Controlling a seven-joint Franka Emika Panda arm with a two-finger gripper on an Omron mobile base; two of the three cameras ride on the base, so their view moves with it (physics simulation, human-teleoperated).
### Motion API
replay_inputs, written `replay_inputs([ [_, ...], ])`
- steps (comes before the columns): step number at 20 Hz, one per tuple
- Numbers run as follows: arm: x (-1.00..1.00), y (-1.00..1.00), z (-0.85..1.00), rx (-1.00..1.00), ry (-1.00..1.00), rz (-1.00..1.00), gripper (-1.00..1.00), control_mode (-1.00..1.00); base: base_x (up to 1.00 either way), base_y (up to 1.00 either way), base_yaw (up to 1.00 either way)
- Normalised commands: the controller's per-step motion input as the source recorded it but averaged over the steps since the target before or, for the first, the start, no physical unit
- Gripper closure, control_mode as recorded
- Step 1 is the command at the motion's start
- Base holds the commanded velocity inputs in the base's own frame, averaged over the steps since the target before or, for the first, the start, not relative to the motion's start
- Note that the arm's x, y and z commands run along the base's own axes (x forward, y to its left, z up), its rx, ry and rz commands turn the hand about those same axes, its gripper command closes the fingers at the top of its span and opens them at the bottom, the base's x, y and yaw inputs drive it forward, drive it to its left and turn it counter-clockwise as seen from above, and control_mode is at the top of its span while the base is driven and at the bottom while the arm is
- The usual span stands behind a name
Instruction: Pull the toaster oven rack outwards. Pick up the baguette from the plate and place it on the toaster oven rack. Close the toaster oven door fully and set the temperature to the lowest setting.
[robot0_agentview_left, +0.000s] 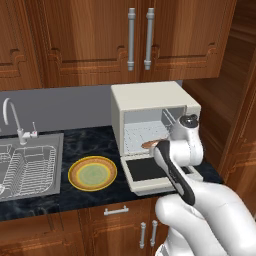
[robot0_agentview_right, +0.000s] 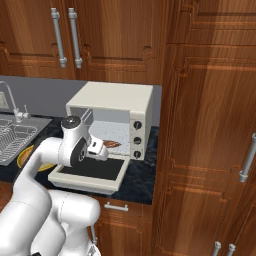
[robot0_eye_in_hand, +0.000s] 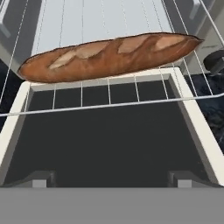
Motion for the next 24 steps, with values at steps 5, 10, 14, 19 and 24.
replay_inputs([
  [5, 0.12, 0.00, -0.25, 0.00, -0.06, 0.00, -1.00, -1.00, 0.00, 0.00, 0.00],
  [10, 0.34, -0.04, -0.31, 0.00, 0.00, 0.00, -1.00, -1.00, 0.00, 0.00, 0.00],
  [14, 0.38, -0.01, -0.24, 0.00, 0.00, 0.00, -1.00, -1.00, 0.00, 0.00, 0.00],
  [19, 0.35, 0.00, -0.23, 0.00, 0.00, 0.00, -1.00, -1.00, 0.00, 0.00, 0.00],
  [24, 0.32, -0.03, -0.17, 0.00, 0.03, 0.00, -1.00, -1.00, 0.00, 0.00, 0.00],
])
